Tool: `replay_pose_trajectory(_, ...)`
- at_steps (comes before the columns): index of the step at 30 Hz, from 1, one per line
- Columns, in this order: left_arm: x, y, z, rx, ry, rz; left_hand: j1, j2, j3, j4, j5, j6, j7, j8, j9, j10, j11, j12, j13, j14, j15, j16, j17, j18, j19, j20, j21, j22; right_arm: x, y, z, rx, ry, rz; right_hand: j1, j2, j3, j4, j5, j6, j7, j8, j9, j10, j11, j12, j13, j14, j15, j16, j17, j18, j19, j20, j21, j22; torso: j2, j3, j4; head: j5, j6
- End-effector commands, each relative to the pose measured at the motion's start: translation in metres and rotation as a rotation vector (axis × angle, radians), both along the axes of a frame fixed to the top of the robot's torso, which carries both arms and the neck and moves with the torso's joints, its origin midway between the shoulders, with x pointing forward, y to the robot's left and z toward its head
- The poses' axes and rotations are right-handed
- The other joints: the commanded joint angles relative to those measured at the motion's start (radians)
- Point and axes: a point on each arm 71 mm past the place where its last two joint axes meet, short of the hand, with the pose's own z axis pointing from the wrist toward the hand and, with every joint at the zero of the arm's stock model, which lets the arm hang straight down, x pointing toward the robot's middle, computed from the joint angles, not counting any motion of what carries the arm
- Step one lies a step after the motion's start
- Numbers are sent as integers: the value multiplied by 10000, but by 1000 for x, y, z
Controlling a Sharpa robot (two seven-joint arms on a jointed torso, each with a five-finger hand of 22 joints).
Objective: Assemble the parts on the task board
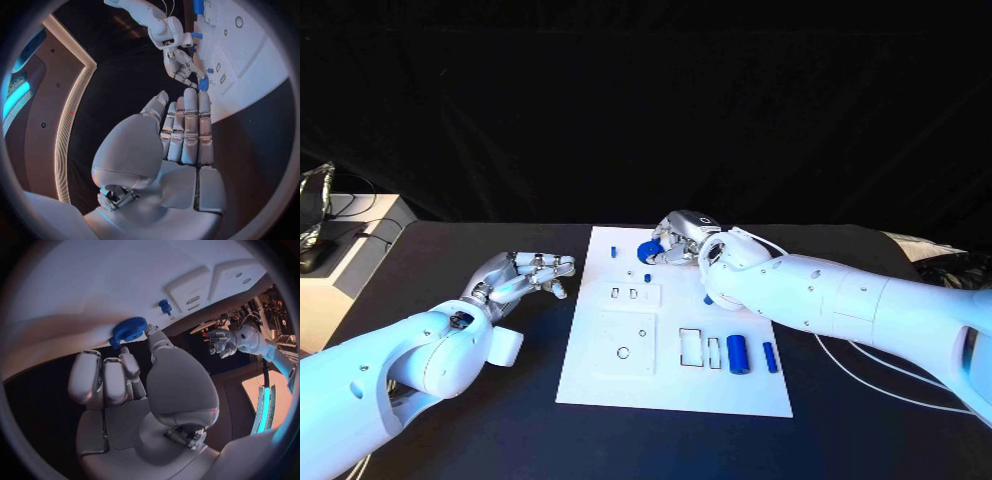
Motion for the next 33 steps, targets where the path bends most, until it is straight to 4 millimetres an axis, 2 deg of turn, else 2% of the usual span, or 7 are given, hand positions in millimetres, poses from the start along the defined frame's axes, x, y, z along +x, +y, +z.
replay_pose_trajectory(1, 0, -1, 1, -10, -79, -15, -81, -11, 44, 6, 18, -34, 10, -37, -5, -87, -10, 17, 11, -92, -1, 40, -16, 47, -84, -16, 53, 7, -3, 2, -7, 22, 419, 225, -73, 224, -34, -169, 265, 170, -23, 16, 14, 7, -54, 66, -9, 5, 32, 18, 10, 60, 559, 24, 48, 1564, 2, -2, -8, -5, 7)
replay_pose_trajectory(2, 0, -1, 1, -9, -79, -13, -81, -11, 44, 6, 18, -34, 10, -37, -5, -87, -10, 17, 11, -92, -1, 40, -16, 47, -84, -16, 53, 7, -3, 2, -7, 20, 425, 216, -75, 227, -36, -173, 268, 171, -23, 16, 14, 8, -54, 67, -8, 5, 31, 18, 10, 60, 559, 23, 49, 1564, 2, -1, -10, -4, 6)
replay_pose_trajectory(9, 0, -1, 1, -3, -76, -4, -97, -10, 48, 18, 19, -37, 11, -37, -5, -88, -9, 18, 11, -92, 0, 45, -20, 48, -83, -13, 52, 2, -4, -4, -4, 294, 50, 139, -250, 903, -145, -876, 603, 444, -101, 19, 12, 77, -124, 112, 46, 13, -26, 10, 8, 30, 560, -36, 74, 1567, -6, -5, 7, 6, 16)
replay_pose_trajectory(11, 0, 0, 1, -4, -80, -1, -97, -10, 48, 18, 19, -37, 11, -37, -5, -88, -9, 18, 11, -92, 0, 45, -20, 48, -83, -13, 52, 2, -6, -10, 1, 794, -465, 107, -234, 850, -142, -1029, 707, 330, -68, 10, 10, 93, -105, 128, 61, 16, -15, 14, 10, 25, 570, -36, 104, 1574, -12, -2, 7, 2, 37)
replay_pose_trajectory(19, 0, 1, 1, 4, -112, 49, -90, -17, 53, 12, 18, -34, 5, -36, -4, -89, -11, 18, 11, -94, -1, 47, -22, 49, -82, -13, 52, 0, -16, -36, 17, 2684, -1328, -11, -205, 559, -134, -988, 314, 96, 12, 12, 13, -21, -36, 64, 12, -6, 38, -29, -49, 59, 540, 17, 20, 1551, -15, 19, -61, 34, 114)
replay_pose_trajectory(24, 0, 2, 0, 5, -120, 77, -83, -19, 62, 4, 18, -32, -2, -36, -4, -80, -15, 20, 12, -101, -2, 46, -26, 48, -87, -12, 50, -3, -23, -63, 30, 3782, -1061, 3, 6, 627, -110, -1042, 264, 300, -42, 33, 15, -154, -75, -72, -126, -30, 10, -140, -162, 78, 498, 14, -125, 1521, -59, 62, -166, 30, 193)
replay_pose_trajectory(33, -2, 1, -4, -11, -48, 67, -73, -19, 75, -14, 13, 6, -10, -33, -4, -4, -38, 27, 14, -101, -14, 51, -29, 46, -89, -15, 55, -4, -33, -127, 41, 5112, -183, -187, 802, 841, -205, -1790, 80, 542, -89, 53, 15, -636, -154, -763, -853, -102, -78, -722, -659, 74, 325, -77, -763, 1395, -132, 183, -374, -29, 300)
